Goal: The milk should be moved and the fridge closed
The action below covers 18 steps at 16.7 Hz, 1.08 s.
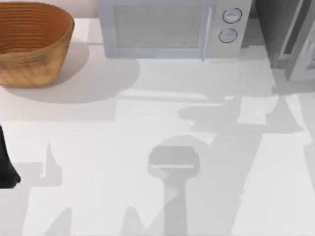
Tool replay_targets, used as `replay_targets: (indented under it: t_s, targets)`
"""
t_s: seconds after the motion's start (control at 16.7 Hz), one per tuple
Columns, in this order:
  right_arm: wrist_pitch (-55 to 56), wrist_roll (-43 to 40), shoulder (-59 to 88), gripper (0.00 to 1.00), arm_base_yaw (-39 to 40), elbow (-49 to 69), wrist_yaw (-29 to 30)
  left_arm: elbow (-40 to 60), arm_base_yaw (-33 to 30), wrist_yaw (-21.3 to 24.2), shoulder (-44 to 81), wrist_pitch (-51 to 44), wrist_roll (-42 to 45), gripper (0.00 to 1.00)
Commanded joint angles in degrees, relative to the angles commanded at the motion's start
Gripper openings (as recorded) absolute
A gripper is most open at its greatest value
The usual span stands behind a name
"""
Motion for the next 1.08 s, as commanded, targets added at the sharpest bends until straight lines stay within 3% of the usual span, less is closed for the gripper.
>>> replay_targets:
  t_s: [0.3,1.08]
  targets:
    - [-0.72,-0.14,2.44,1.0,-0.77,1.99,0.19,0.0,0.0,0.0,0.0,0.0,0.0,1.0]
    - [-4.95,0.0,20.65,1.0,-0.6,25.05,0.66,0.0,0.0,0.0,0.0,0.0,0.0,1.0]
